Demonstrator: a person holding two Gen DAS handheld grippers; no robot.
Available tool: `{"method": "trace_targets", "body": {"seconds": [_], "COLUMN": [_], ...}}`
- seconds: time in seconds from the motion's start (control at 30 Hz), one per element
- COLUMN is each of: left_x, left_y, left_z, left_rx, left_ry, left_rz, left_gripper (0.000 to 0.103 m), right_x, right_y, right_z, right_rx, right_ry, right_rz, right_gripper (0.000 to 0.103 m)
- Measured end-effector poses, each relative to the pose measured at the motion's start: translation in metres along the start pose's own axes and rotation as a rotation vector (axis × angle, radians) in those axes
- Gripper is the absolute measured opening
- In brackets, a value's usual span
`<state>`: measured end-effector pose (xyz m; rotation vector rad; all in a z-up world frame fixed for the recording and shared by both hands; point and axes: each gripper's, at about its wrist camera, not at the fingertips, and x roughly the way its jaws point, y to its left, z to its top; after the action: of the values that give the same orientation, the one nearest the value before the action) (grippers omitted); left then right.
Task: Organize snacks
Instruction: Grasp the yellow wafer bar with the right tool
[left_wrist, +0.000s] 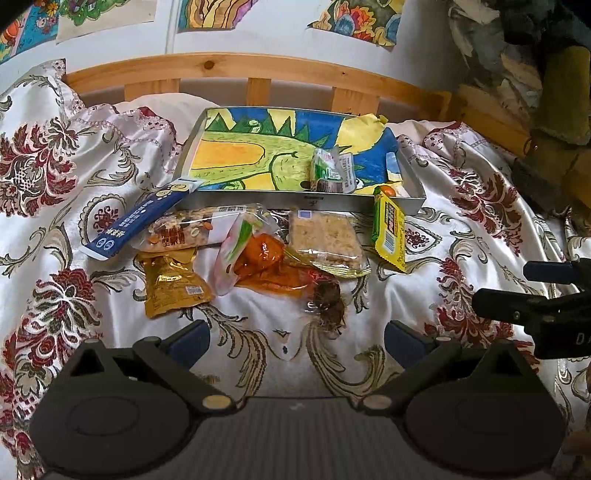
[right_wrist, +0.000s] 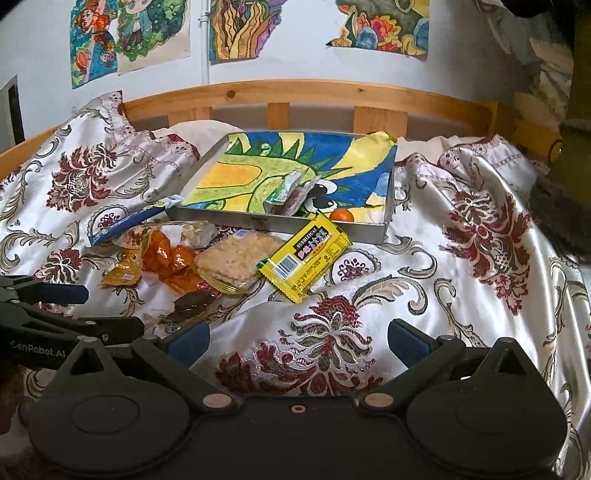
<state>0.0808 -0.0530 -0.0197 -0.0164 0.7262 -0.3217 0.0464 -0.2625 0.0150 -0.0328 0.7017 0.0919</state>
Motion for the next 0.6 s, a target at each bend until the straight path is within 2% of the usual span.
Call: {"method": "trace_targets", "body": {"seconds": [0.4,0.6], "left_x": [0.018,0.033], "left_y": [0.0,-0.001], "left_z": [0.01,0.016], "left_rx": [0.025,0.031], "left_ry": [0.011,0.03], "left_rz": [0.005,-0.007], "left_gripper": [0.102,0.102], "right_x": [0.023,0.036], "right_y": [-0.013,-0.027], "right_z": [0.003,0.004], "right_rx": [0.056,0.125], "right_ry": [0.059,0.084], "right_rz": [-0.016,-0.017], "right_gripper": [0.102,0.102]}}
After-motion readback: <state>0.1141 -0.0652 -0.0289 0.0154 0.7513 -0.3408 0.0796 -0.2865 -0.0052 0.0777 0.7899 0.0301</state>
